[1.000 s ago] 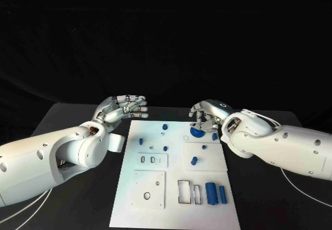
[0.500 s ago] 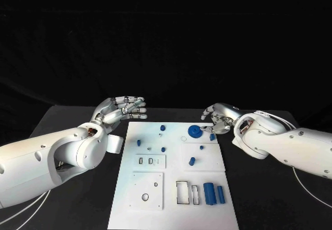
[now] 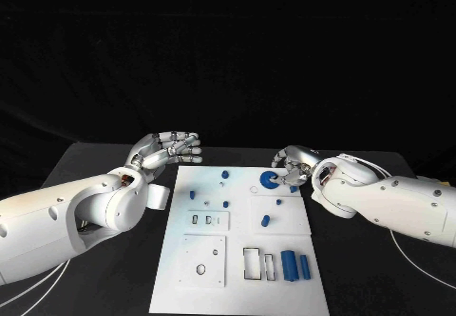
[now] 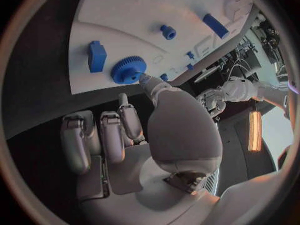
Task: Assemble the parts on the task board
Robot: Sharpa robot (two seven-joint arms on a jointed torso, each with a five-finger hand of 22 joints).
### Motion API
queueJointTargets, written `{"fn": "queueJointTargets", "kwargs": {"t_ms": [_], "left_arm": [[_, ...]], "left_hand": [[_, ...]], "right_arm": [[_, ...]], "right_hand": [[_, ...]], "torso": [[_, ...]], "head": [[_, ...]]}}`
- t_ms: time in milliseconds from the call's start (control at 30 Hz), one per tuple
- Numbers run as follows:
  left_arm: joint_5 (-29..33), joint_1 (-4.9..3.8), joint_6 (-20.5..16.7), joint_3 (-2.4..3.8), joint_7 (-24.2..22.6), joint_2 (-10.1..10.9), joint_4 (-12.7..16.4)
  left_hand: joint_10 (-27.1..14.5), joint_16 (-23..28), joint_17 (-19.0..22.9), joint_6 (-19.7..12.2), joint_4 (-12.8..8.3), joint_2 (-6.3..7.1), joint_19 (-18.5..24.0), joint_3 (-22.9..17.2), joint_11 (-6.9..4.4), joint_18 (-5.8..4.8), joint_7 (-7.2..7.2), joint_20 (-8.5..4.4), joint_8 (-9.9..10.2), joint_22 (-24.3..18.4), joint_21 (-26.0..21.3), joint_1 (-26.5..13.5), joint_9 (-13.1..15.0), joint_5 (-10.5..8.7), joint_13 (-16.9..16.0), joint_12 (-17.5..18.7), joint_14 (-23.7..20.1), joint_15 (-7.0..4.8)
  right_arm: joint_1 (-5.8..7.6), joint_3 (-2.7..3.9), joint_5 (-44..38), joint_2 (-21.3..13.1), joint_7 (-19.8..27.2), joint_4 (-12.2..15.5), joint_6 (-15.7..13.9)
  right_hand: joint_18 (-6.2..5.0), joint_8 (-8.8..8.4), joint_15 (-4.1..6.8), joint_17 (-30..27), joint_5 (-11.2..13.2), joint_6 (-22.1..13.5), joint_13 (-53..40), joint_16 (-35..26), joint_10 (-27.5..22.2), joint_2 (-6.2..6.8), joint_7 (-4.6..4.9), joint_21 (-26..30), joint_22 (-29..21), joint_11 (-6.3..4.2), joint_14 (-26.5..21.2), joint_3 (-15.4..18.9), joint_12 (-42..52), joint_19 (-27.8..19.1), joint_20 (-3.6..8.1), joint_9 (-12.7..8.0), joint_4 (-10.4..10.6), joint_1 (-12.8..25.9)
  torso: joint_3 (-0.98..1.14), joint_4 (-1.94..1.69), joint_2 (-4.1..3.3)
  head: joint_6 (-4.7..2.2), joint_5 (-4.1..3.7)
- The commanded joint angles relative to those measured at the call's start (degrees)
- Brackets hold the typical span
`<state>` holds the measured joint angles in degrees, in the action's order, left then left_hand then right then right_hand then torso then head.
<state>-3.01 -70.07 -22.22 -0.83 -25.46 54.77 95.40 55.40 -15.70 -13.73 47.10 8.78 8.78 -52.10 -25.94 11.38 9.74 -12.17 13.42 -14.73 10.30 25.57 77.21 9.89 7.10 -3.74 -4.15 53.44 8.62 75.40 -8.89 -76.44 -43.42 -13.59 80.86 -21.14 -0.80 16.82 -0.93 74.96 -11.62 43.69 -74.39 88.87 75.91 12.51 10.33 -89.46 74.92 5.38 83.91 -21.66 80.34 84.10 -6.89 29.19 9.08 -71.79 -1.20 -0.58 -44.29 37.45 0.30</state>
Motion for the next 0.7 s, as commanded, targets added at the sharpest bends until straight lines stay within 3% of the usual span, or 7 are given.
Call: {"fn": "queueJointTargets", "kwargs": {"t_ms": [33, 700], "left_arm": [[0.2, -0.06, 1.0, 0.04, -0.2, -0.1, 0.1], [0.2, -0.07, 1.0, 0.04, -0.2, -0.2, 0.0]], "left_hand": [[-0.3, -0.1, -0.1, -0.4, -0.4, -0.34, 0.2, 0.0, -0.14, 0.57, -2.00, 0.05, 0.3, 0.0, 0.4, -0.4, 0.0, -0.11, 0.0, 0.3, 0.1, -0.26], [-0.4, -0.1, -0.1, -0.4, -0.4, -0.34, 0.2, 0.0, -0.13, 0.57, -2.02, 0.05, 0.3, 0.0, 0.4, -0.4, 0.0, -0.11, 0.0, 0.3, 0.1, -0.26]], "right_arm": [[-0.15, -0.02, -1.5, 0.5, -1.2, -0.5, 1.1], [-0.79, -0.11, -2.9, 2.2, -1.4, -1.4, 3.1]], "right_hand": [[0.70, -0.26, -0.37, 12.3, 0.3, -0.4, 0.1, 0.4, 0.1, -0.31, 0.06, -0.3, 14.7, 0.25, 5.5, 0.2, 0.1, 5.7, -0.33, -0.1, 0.0, -0.2], [0.75, -0.10, -0.50, 12.6, -0.1, 0.0, 0.0, 0.5, -0.1, -0.79, 0.11, -0.4, 14.9, 0.32, 5.6, -0.1, 0.2, 5.8, -0.50, 0.0, -0.3, -1.2]], "torso": [[0.02, 0.14, 0.03], [0.07, 0.15, 0.06]], "head": [[-0.12, 0.10], [0.38, 0.58]]}}
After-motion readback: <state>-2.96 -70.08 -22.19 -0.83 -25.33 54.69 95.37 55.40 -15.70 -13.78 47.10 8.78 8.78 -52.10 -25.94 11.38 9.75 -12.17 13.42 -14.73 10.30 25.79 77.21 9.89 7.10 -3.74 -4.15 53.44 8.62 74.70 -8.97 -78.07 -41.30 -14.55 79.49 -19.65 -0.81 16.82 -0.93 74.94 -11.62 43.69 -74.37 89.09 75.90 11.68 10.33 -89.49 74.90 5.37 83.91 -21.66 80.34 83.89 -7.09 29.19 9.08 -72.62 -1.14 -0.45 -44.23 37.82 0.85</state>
